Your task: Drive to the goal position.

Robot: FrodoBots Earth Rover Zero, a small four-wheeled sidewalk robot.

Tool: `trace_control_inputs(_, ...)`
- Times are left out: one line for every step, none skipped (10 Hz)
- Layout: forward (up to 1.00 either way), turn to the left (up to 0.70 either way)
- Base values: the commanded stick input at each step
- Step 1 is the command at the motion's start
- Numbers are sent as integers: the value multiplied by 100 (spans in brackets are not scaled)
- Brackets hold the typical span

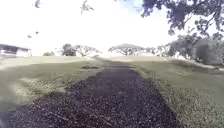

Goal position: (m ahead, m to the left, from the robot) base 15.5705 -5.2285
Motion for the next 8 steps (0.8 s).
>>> trace_control_inputs(50,0)
trace_control_inputs(50,0)
trace_control_inputs(50,0)
trace_control_inputs(50,0)
trace_control_inputs(50,0)
trace_control_inputs(50,0)
trace_control_inputs(50,0)
trace_control_inputs(50,0)
